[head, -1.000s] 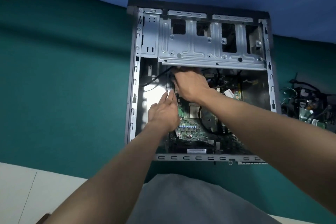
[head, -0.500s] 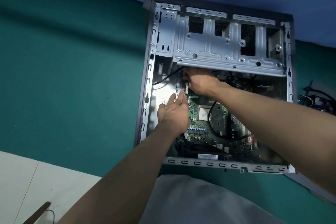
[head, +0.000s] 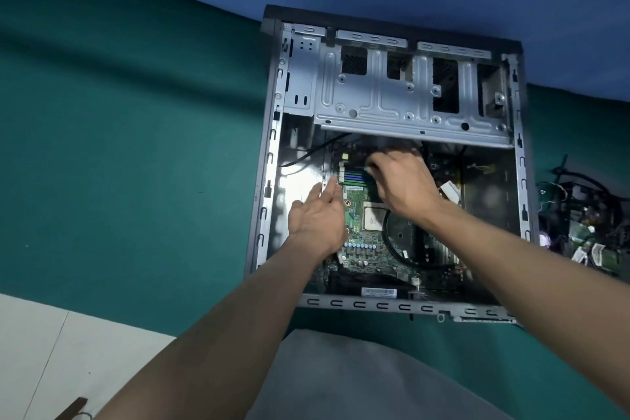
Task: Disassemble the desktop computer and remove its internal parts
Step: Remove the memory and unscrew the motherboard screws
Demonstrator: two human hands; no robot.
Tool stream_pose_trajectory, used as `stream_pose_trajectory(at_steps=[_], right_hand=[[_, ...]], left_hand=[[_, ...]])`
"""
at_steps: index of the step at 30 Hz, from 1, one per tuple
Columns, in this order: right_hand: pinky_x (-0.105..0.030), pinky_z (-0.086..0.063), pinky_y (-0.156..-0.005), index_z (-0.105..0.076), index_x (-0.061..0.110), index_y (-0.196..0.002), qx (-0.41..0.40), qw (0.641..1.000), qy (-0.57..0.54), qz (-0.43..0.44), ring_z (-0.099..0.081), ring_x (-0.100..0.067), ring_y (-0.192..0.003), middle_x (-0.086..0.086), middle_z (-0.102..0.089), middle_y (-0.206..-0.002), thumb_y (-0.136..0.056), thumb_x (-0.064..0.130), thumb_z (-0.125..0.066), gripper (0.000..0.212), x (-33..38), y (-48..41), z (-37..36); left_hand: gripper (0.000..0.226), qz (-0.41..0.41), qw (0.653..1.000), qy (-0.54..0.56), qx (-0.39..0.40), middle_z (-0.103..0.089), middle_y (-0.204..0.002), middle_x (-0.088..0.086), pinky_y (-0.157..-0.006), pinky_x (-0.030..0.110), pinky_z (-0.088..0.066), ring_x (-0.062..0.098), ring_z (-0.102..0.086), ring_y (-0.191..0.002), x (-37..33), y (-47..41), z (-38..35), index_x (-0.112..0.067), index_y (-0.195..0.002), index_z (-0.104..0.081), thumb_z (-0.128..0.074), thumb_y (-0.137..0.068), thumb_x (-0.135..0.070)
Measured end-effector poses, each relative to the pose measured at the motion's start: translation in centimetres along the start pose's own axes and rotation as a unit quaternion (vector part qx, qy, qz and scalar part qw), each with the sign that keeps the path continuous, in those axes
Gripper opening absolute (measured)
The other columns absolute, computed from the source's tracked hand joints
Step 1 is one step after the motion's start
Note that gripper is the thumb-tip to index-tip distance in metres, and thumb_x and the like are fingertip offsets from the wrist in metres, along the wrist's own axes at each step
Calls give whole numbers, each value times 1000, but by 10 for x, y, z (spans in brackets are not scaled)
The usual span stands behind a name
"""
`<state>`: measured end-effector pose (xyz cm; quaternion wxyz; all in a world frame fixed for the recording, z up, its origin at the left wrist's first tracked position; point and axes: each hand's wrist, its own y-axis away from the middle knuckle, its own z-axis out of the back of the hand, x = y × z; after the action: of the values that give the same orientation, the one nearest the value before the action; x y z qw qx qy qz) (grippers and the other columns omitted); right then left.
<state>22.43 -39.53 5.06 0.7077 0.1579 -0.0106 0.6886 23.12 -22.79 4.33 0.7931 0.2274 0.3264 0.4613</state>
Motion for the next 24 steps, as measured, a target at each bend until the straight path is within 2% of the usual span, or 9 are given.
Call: stream_pose_trajectory(at_steps=[2, 4, 8, 12, 14, 16, 18, 20, 24], right_hand=[[-36, -34, -84, -63, 13, -95, 5, 1000, 22, 16, -51, -20, -83, -3, -65, -91, -95, 19, -52, 13, -11, 20, -2], [-35, -28, -81, -62, 16, -92, 35, 997, 69, 19, -48, -20, -88, -1, -63, -92, -94, 18, -52, 10, -23, 39, -5], [-37, -29, -80, -65, 21, -97, 52, 990, 130, -23, -50, -20, -99, 3, -64, -99, -90, 17, -52, 15, -41, 64, 0], [-42, -32, -96, -66, 17, -101, 68, 991, 101, -58, -52, -20, -107, -2, -65, -110, -83, 12, -54, 22, -42, 72, 6], [-43, -31, -107, -65, 15, -110, 90, 994, 53, -39, -51, -21, -118, -4, -62, -121, -86, 16, -57, 25, -35, 76, 7], [-43, -34, -109, -63, 14, -116, 82, 996, 3, -22, -50, -23, -122, -6, -59, -128, -92, 20, -55, 27, -29, 83, 12], [-40, -42, -102, -63, 13, -113, 44, 998, -39, -18, -54, -22, -114, -5, -61, -121, -94, 22, -52, 24, -28, 92, 21], [-36, -45, -95, -64, 12, -108, -17, 997, -77, -22, -56, -22, -104, -4, -64, -110, -96, 21, -48, 22, -32, 107, 31], [-26, -44, -88, -69, 4, -99, -221, 960, -161, -60, -60, -20, -91, -7, -69, -97, -91, 8, -57, 15, -42, 145, 50]], left_hand=[[76, -5, 1000, 4, -4, 19, -159, -4, -121, 46, -11, 18, 6, -148, 1, 0, -1, -17, -155, 0, -48, -96, -14], [75, -10, 1000, 9, -9, 15, -160, -4, -120, 46, -14, 18, 5, -148, 1, 1, -1, -17, -155, -2, -49, -96, -15], [72, -18, 1000, -7, -15, 8, -162, 0, -120, 47, -16, 20, 3, -149, -2, 4, 3, -16, -154, -11, -52, -96, -19], [68, 10, 1000, -27, -7, 8, -161, 10, -119, 47, -11, 25, 6, -149, -19, 11, 6, -11, -153, -15, -50, -96, -22], [60, 13, 999, -38, -4, 7, -161, 14, -119, 47, -11, 27, 6, -149, -34, 14, 6, -10, -150, -24, -46, -98, -28], [50, -8, 999, -32, 14, 1, -161, 14, -119, 48, -14, 29, 2, -149, -52, 14, 6, -11, -144, -37, -41, -100, -35], [46, -30, 997, 17, 72, -16, -159, 14, -116, 46, -25, 30, -20, -145, -70, 14, 6, -12, -138, -44, -37, -102, -39], [45, -34, 989, 64, 128, -40, -147, 12, -106, 38, -35, 29, -43, -130, -84, 12, 5, -12, -136, -48, -39, -102, -41], [49, -38, 990, 0, 135, -40, -143, 11, -103, 39, -38, 28, -47, -127, -93, 10, -2, -16, -139, -44, -40, -100, -45]])
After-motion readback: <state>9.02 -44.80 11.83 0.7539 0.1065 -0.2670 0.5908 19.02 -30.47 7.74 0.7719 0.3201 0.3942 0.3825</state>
